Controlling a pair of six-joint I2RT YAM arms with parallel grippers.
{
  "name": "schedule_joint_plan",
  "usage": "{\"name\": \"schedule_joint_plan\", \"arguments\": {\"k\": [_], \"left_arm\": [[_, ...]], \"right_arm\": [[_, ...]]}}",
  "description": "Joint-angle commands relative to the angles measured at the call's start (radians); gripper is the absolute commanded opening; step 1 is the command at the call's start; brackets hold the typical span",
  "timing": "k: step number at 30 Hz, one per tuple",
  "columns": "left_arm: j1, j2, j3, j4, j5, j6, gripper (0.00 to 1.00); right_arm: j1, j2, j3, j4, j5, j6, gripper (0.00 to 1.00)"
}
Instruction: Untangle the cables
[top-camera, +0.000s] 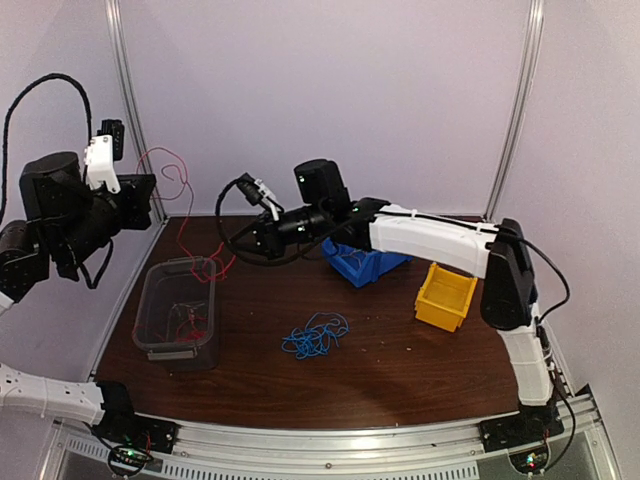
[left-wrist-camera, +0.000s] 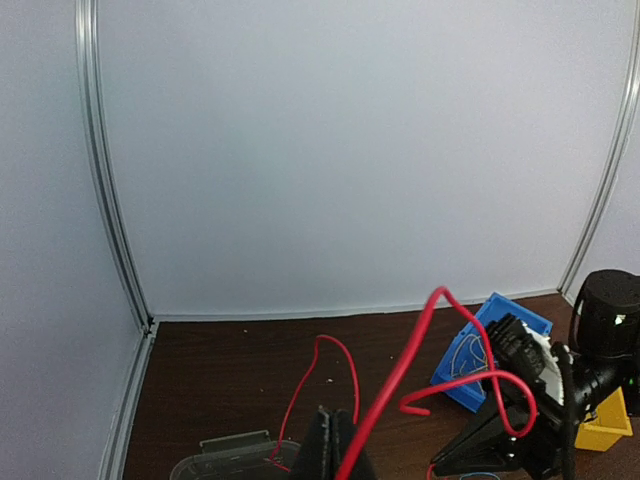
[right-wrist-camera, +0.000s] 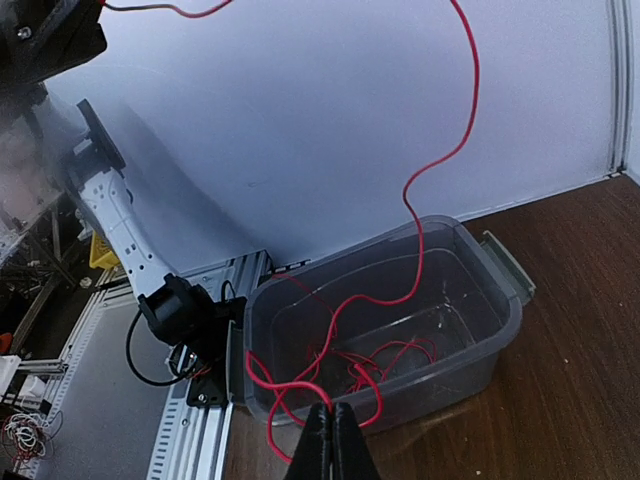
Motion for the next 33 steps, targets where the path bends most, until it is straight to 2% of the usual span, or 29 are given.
{"name": "schedule_joint_plan", "arguments": {"k": [1, 3, 4, 5, 6, 8, 11, 18, 21, 24, 28, 29, 31, 32, 33], "left_arm": [[0.006, -0.019, -0.045, -0.147, -0.030, -0.123, 0.00], [0.007, -0.040, -0.070, -0.161, -0.036, -0.151, 0.00], [0.009, -0.055, -0.084, -0.170, -0.045, -0.164, 0.00], [0.008, -0.064, -0.099, -0.178, -0.054, -0.179, 0.00], [0.008, -0.073, -0.114, -0.188, -0.059, -0.191, 0.00], [0.008, -0.084, -0.145, -0.205, -0.061, -0.219, 0.00], [0.008, -0.084, -0.204, -0.232, -0.060, -0.285, 0.00], [0.011, -0.115, -0.368, -0.228, -0.073, -0.439, 0.00], [0.025, -0.084, -0.400, -0.321, -0.051, -0.570, 0.00], [0.072, -0.023, -0.463, -0.364, 0.069, -0.684, 0.00], [0.168, 0.058, -0.542, -0.303, 0.204, -0.684, 0.00], [0.180, 0.063, -0.553, -0.282, 0.220, -0.680, 0.02], [0.187, 0.063, -0.553, -0.253, 0.221, -0.677, 0.46], [0.188, 0.060, -0.541, -0.249, 0.212, -0.676, 0.59], [0.188, 0.057, -0.521, -0.249, 0.202, -0.667, 0.66]], "right_arm": [[0.065, 0.231, 0.281, 0.085, -0.014, 0.181, 0.00], [0.093, 0.279, 0.314, 0.111, 0.027, 0.167, 0.00], [0.104, 0.301, 0.341, 0.103, 0.036, 0.147, 0.08], [0.114, 0.316, 0.357, 0.079, 0.038, 0.134, 0.25], [0.113, 0.319, 0.362, 0.061, 0.038, 0.130, 0.34], [0.096, 0.306, 0.351, 0.022, 0.036, 0.128, 0.43], [0.049, 0.225, 0.254, 0.004, 0.030, 0.114, 0.51], [0.004, 0.009, -0.015, -0.100, -0.023, -0.049, 0.54], [-0.024, -0.119, -0.175, -0.109, -0.035, -0.114, 0.54], [-0.069, -0.205, -0.284, -0.178, 0.007, -0.229, 0.54], [-0.126, -0.271, -0.375, -0.279, 0.065, -0.339, 0.53], [-0.138, -0.283, -0.400, -0.292, 0.074, -0.353, 0.53], [-0.160, -0.306, -0.444, -0.315, 0.100, -0.387, 0.54], [-0.168, -0.315, -0.462, -0.327, 0.116, -0.407, 0.54], [-0.175, -0.326, -0.483, -0.334, 0.135, -0.426, 0.55]]}}
